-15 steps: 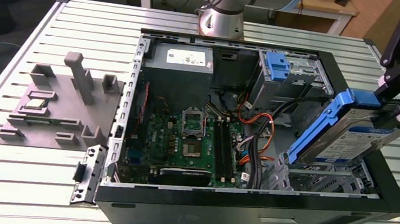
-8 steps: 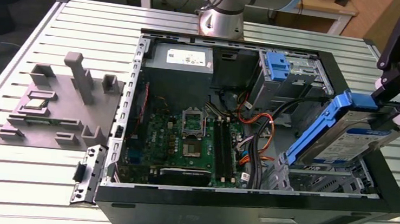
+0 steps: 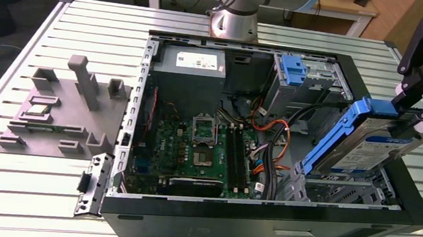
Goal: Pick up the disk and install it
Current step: 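Insert the disk into the insertion slot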
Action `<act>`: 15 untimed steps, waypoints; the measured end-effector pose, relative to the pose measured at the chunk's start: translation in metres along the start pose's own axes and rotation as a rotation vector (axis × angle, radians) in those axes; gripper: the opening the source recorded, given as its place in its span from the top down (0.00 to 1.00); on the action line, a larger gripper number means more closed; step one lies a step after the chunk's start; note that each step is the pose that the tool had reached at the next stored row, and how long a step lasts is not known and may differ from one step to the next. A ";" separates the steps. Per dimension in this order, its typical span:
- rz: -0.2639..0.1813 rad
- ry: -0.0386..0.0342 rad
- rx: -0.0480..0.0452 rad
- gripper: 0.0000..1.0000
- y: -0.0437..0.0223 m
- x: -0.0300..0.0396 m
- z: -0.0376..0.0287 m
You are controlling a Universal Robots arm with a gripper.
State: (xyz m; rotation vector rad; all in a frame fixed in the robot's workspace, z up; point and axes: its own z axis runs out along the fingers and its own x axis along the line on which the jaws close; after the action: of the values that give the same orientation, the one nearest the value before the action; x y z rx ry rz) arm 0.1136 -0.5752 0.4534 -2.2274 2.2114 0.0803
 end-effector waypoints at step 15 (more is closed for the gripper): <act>0.010 -0.0003 0.0004 0.65 -0.0003 0.0001 0.0036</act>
State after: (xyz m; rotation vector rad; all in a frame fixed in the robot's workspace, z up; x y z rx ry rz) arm 0.1138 -0.5751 0.4498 -2.2166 2.2218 0.0802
